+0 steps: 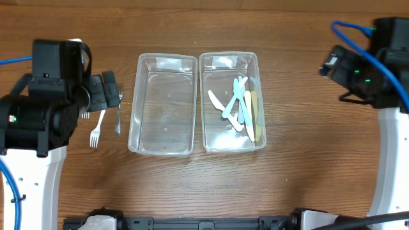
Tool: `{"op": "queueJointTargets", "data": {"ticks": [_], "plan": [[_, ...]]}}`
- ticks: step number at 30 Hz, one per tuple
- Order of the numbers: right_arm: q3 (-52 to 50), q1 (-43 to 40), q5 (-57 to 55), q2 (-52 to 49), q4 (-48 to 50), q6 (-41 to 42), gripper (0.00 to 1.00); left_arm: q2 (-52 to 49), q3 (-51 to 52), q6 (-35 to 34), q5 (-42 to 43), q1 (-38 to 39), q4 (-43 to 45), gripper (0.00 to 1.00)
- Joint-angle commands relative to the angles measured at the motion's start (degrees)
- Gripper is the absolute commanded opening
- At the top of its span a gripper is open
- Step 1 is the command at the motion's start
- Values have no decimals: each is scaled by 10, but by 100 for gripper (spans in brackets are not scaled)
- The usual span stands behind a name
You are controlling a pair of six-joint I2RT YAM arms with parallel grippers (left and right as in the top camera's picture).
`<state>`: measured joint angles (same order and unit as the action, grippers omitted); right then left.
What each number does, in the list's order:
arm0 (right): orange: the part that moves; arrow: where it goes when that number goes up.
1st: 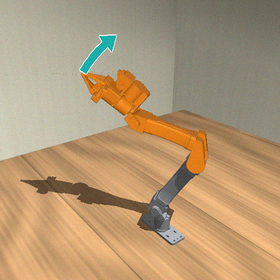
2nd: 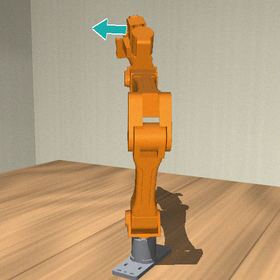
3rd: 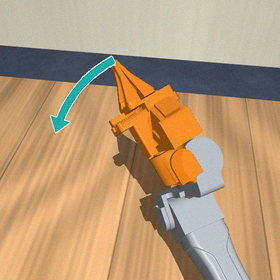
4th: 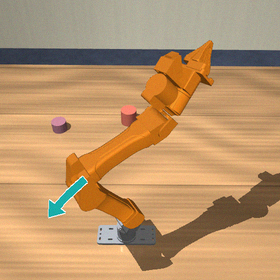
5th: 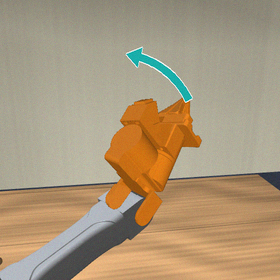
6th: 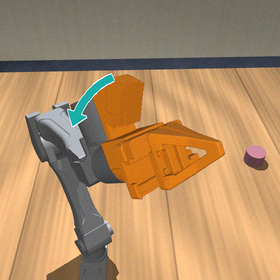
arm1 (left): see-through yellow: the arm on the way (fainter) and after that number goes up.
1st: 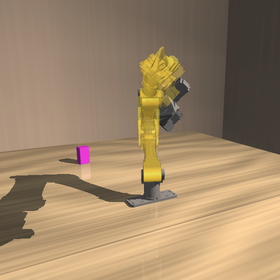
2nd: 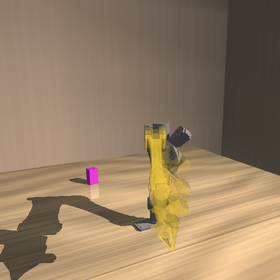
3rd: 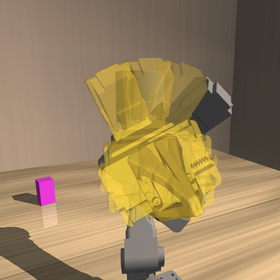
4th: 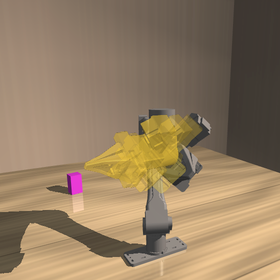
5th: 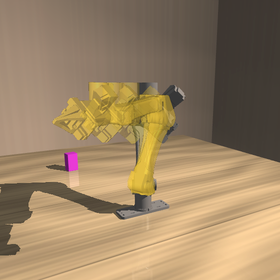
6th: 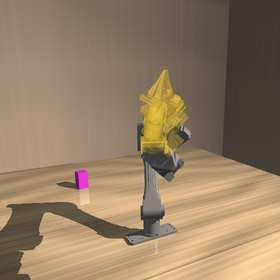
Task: Pack container
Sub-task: 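Carry the last blue knife into the right container, then lower the left gripper onto a metal fork and grasp it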
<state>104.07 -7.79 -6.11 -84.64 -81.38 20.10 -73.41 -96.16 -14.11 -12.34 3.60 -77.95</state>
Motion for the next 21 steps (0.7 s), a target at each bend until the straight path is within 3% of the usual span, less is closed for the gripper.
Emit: {"op": "queueJointTargets", "data": {"ticks": [1,10,17,21], "plan": [[-27,-70,75,-6,2,-3,100,-27,-3,-9,-33,-19,12,100],[-66,-78,79,-7,22,-8,100,-174,-3,37,-25,-60,69,100],[-66,-78,79,-7,23,-20,100,-315,-3,114,99,-76,146,100],[-66,-78,79,-7,25,-23,100,-387,0,129,98,-78,157,100]]}}
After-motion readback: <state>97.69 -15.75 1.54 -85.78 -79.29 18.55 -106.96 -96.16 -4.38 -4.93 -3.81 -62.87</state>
